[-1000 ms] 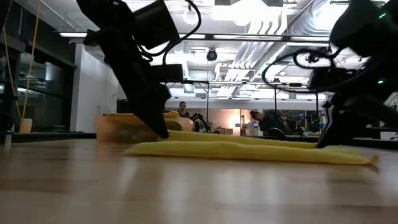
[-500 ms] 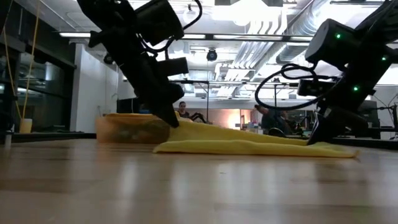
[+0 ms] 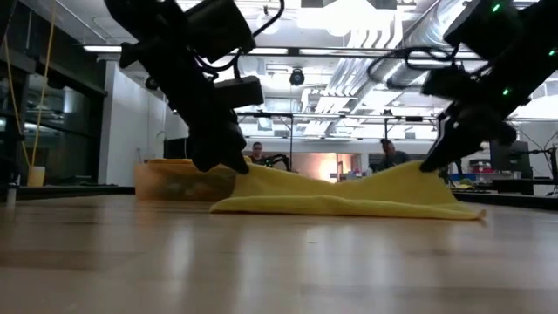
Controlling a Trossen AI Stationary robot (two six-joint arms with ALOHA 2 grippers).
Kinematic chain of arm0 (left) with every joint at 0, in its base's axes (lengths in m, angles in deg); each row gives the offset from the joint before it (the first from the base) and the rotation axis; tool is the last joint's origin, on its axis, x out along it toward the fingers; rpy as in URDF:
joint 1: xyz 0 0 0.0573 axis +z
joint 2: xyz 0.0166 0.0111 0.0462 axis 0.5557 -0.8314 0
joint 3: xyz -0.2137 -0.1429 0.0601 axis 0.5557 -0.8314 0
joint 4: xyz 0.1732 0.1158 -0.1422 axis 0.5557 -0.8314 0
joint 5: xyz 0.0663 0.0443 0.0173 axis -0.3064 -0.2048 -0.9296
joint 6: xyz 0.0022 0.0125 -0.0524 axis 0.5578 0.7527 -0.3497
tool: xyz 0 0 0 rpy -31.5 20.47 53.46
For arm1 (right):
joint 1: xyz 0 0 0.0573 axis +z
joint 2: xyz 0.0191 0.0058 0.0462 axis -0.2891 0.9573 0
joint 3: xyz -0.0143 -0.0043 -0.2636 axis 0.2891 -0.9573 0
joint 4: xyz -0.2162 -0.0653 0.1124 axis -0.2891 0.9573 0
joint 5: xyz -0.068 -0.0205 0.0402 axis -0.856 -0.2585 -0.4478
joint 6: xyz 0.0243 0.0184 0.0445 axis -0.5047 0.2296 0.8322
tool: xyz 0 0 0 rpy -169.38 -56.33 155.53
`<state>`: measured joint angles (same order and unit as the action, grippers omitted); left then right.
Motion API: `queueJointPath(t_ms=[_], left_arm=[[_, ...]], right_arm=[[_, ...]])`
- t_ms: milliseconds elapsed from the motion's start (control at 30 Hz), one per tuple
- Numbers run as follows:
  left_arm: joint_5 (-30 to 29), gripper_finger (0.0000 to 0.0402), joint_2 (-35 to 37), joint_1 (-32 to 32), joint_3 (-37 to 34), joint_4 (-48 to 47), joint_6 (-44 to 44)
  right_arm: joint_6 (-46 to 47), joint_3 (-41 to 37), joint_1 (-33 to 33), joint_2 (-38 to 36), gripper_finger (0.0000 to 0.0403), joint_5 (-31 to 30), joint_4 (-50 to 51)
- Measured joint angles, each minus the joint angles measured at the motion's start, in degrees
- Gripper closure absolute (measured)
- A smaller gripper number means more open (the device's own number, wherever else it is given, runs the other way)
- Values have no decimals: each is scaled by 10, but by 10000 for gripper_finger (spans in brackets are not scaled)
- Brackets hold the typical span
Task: Fold microfiber towels
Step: Fold the yellow microfiber cloth
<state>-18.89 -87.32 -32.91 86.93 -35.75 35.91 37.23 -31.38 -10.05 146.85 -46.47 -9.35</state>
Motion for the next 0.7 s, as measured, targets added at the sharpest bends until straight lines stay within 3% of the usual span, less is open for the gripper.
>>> queueJointPath(t_ms=[267,500,700], left_arm=[[-81,402,0,-42,-91,178,56],[-134,402,0,-89,-101,196,112],[-128,401,0,-122,-101,196,167]], right_arm=[[23,0,76,-56,403,-5,40],[57,0,148,-58,403,-13,42],[121,0,202,-58,403,0,52]])
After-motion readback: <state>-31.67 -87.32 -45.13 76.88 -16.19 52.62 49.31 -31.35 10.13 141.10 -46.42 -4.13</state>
